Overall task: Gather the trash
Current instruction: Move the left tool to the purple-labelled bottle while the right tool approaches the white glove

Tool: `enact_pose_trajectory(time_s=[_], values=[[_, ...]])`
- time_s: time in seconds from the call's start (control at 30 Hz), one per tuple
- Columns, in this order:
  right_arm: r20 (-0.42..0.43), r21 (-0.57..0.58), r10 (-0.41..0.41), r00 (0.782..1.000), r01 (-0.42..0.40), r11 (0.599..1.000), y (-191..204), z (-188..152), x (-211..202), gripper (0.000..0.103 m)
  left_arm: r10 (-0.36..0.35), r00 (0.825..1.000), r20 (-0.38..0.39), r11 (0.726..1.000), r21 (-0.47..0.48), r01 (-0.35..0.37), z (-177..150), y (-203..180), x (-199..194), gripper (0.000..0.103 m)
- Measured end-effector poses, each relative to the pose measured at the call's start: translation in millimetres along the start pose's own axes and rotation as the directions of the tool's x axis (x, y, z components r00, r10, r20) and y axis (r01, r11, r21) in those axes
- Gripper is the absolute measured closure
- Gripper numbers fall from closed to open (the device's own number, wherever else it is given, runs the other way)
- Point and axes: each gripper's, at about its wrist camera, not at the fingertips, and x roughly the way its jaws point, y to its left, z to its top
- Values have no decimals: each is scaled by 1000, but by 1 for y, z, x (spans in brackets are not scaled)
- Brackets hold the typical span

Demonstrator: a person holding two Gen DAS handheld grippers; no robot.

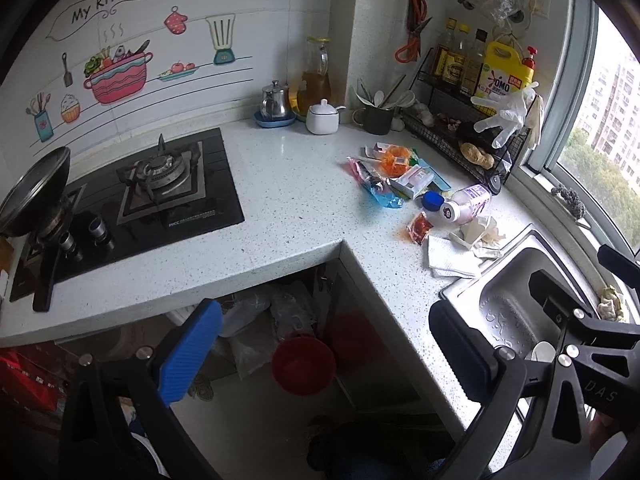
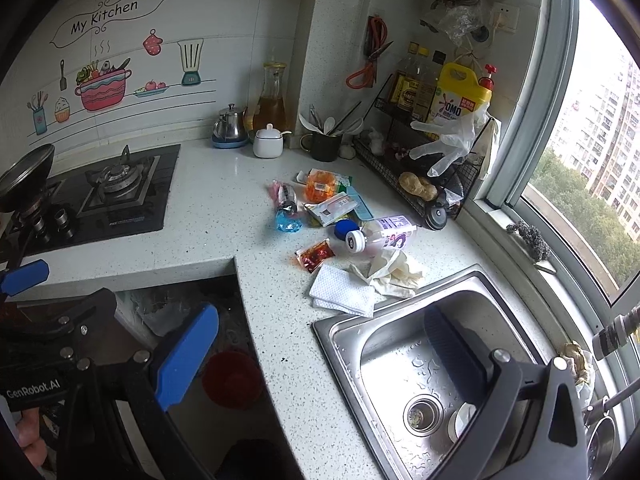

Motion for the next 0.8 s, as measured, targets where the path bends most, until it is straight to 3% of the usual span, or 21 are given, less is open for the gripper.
enact_pose_trajectory(time_s=[0.17,0.3,0.53,0.67,0.8], values=[[-34,47,-32,999,33,998,-15,10,23,0,-14,1000,-5,998,58,14,26,-16,27,0],[-83,82,-81,993,88,993,-28,20,49,0,38,999,5,988,147,-38,55,-33,60,0],[-175,163,-159,972,188,969,-56,44,93,0,-88,992,-87,950,292,110,107,-64,126,0],[-223,203,-207,952,253,946,-70,55,112,0,-179,970,-164,913,341,226,137,-88,159,0],[-284,273,-223,933,302,913,-88,58,127,0,-203,951,-235,870,404,285,159,-116,190,0]])
